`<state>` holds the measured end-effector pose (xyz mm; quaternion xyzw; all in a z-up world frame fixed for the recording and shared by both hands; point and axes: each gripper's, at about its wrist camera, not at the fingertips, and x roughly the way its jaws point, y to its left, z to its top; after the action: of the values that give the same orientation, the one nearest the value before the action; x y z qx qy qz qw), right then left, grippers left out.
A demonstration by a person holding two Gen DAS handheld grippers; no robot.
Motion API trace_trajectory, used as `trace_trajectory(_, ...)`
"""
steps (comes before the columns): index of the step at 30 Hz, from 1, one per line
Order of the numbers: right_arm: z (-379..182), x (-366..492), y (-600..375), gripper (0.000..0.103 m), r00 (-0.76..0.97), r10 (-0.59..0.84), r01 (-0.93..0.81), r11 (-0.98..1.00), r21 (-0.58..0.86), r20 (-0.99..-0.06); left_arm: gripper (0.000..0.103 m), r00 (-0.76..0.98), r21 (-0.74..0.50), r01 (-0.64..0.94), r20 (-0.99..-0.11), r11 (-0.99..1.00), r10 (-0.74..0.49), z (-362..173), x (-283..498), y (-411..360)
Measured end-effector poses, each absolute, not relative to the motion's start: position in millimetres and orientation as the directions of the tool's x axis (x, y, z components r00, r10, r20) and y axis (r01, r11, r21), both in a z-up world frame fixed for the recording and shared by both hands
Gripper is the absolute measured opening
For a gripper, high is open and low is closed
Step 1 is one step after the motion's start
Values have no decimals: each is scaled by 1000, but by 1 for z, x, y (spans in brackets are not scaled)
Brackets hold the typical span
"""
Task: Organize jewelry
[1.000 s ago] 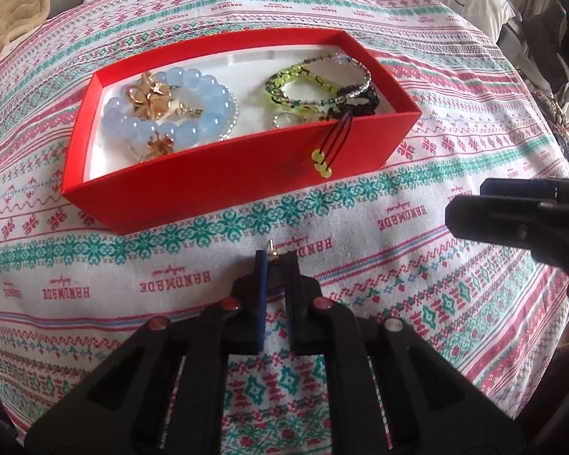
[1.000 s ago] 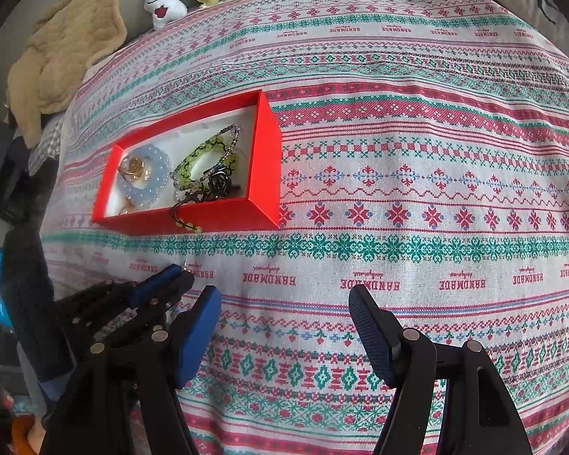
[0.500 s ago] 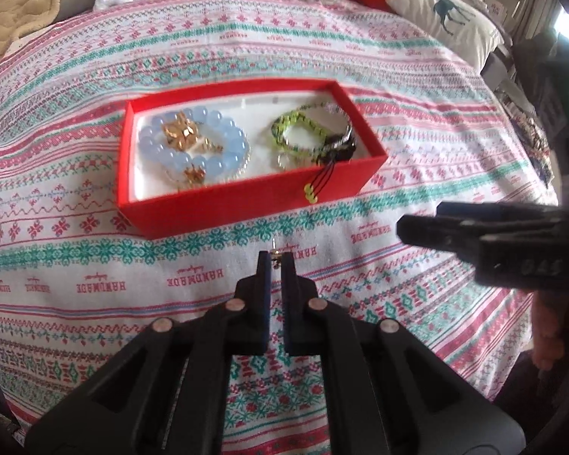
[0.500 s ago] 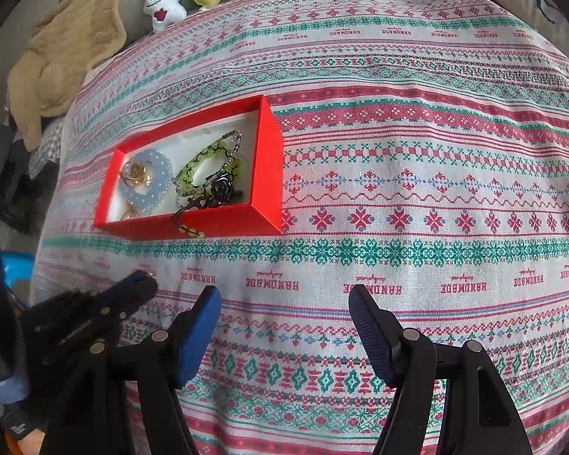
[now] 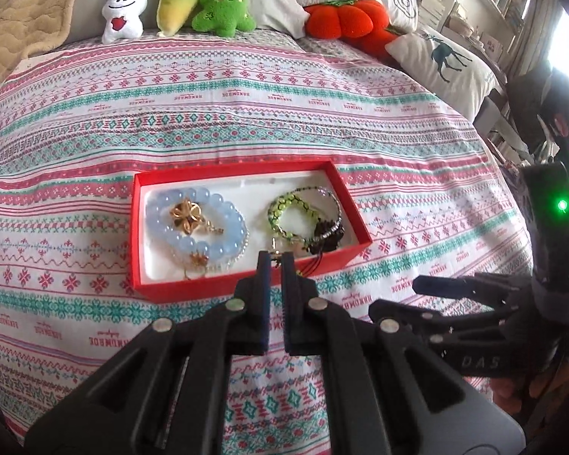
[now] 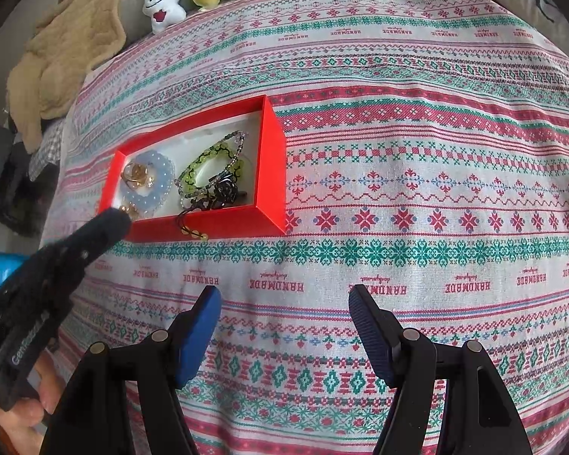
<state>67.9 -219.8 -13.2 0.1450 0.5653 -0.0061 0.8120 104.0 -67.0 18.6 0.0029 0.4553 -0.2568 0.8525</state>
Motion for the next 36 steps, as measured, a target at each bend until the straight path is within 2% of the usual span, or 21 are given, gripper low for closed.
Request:
trace_trajectory(9,-14,70,-220,71,364,152,166,960,224,-919,9,478,-201,418,-781,886,-402,14,114,-63)
trace_trajectory(13,-12,70,-220,71,367,137,164,964,209,-920,37,493,-183,410,-780,894,-386,19,108,-60)
trace_trajectory(17,-9,66,-219,72,376,131,153,968,200,-917,51,495,-181,387,-786,904,-369,24,98,-54)
trace_trajectory(19,-8,62,-219,76,384,118,150,971,188,-916,59,491,-177,369,-796,912,-353,24,94,-49)
trace_trajectory(23,-5,53,-215,78,391,76,144,979,143,-917,69,482,-139,322,-827,936,-289,20,82,-39)
trace_trajectory(25,-4,49,-211,83,400,55,135,984,119,-915,82,484,-113,299,-838,948,-253,18,76,-34)
trace_trajectory(30,2,39,-193,88,428,-1,96,994,44,-904,103,490,-71,254,-850,964,-192,16,61,-24)
trace_trajectory(36,8,25,-171,88,464,-63,48,998,-46,-884,103,517,-13,219,-847,976,-127,14,49,-18)
